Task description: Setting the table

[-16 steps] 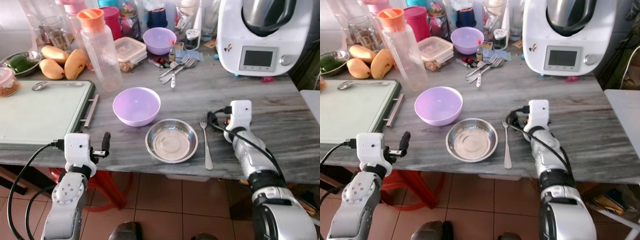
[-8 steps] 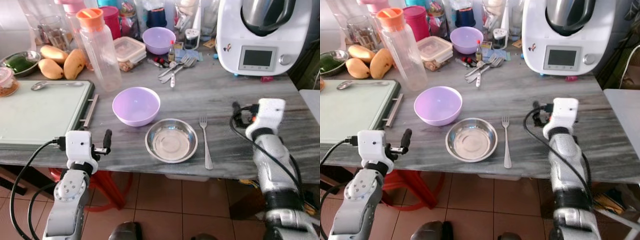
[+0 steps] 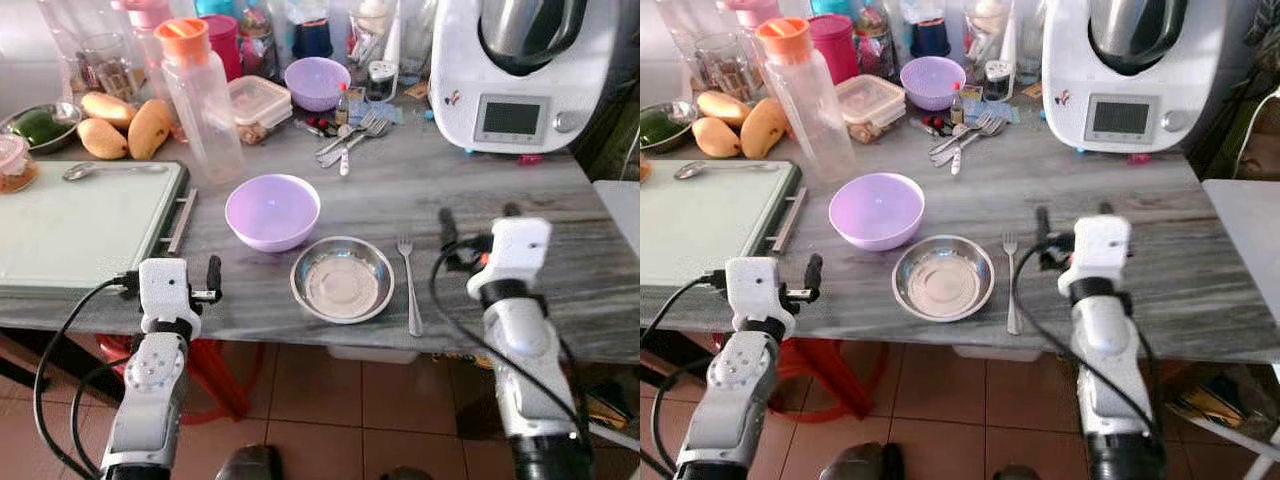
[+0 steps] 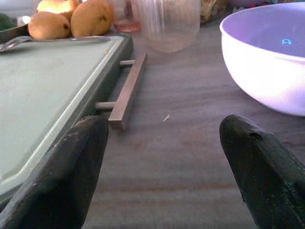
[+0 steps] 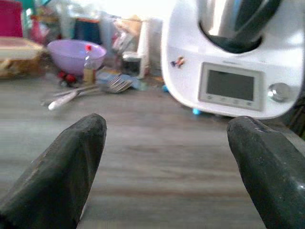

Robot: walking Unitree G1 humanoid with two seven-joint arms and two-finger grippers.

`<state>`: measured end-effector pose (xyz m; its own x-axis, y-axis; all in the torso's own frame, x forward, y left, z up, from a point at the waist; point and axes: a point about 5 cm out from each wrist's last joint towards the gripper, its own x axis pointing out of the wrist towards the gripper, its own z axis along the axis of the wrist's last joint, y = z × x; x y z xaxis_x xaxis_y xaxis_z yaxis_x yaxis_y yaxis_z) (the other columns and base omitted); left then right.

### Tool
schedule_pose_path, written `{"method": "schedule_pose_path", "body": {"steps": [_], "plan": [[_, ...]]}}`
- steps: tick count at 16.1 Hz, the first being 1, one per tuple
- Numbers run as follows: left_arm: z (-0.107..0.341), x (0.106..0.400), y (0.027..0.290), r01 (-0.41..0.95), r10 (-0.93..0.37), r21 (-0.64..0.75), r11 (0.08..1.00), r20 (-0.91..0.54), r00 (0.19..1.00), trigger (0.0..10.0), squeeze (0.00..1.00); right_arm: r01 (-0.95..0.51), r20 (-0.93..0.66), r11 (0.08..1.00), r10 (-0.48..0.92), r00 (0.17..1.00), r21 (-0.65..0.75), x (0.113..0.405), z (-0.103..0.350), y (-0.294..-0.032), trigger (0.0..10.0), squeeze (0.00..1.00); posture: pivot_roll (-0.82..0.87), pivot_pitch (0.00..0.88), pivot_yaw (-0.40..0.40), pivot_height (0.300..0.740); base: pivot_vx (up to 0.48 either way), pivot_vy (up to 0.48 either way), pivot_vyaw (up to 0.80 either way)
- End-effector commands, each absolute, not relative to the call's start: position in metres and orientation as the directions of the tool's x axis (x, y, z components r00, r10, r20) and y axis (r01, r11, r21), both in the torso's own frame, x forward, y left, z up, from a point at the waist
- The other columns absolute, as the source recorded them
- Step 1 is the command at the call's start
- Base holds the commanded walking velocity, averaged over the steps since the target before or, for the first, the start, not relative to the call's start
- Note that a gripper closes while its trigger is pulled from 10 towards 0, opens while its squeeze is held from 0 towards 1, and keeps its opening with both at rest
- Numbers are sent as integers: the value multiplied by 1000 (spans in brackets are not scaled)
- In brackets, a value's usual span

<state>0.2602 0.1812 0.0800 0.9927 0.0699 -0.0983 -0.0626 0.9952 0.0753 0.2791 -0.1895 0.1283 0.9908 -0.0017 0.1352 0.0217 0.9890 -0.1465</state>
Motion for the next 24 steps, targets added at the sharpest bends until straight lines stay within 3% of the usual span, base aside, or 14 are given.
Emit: {"method": "schedule_pose_path", "body": {"steps": [1,2,16,19,24], "plan": [[78,262,181,-76,84,85,994,-98,992,10000,0,-4,140,987,27,990,-163,278,130,-183,10000,216,-38,0,29,740,-240,0,0],[77,264,179,-77,85,81,994,-96,992,10000,0,-15,138,986,38,990,-167,278,129,-180,10000,0,-40,0,28,740,0,0,0],[72,271,177,-60,67,81,995,-86,994,10000,0,-16,75,988,28,997,-154,276,116,-185,10000,0,-49,0,36,740,-17,0,-45],[72,270,174,-55,62,75,996,-86,994,10000,0,-15,75,989,26,997,-150,274,115,-185,10000,0,-50,0,43,740,-331,0,-767],[75,275,172,-60,64,65,996,-70,996,10000,0,-26,78,990,37,996,-137,274,115,-180,10000,0,-50,0,37,740,-352,0,0]]}}
